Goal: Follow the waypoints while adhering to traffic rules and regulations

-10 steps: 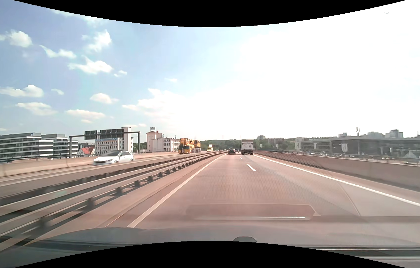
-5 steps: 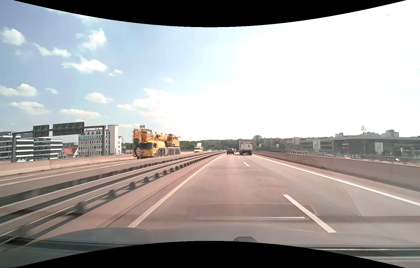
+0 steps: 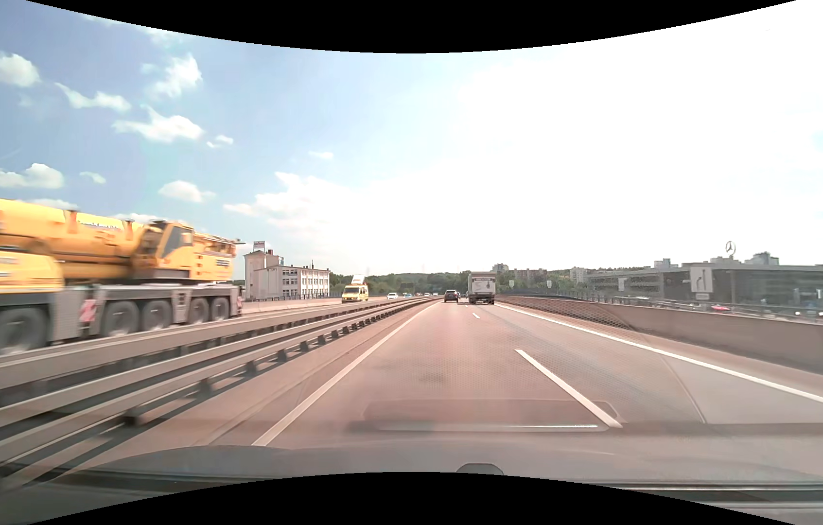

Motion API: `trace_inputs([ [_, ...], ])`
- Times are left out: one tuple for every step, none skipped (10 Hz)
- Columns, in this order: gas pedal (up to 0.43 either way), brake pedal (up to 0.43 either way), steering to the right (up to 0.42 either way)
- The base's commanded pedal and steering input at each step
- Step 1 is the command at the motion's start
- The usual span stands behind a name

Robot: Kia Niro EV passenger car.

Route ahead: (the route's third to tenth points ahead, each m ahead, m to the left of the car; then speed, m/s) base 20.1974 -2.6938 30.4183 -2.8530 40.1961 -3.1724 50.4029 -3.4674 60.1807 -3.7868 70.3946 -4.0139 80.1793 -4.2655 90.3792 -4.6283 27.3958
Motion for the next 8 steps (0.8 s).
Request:
trace_inputs([
  [0.118,0.000,0.002],
  [0.118,0.000,0.002],
  [0.118,0.000,0.003],
  [0.118,0.000,0.003],
  [0.118,0.000,0.003],
  [0.118,0.000,0.003],
  [0.118,0.000,0.003],
  [0.118,0.000,0.003],
])
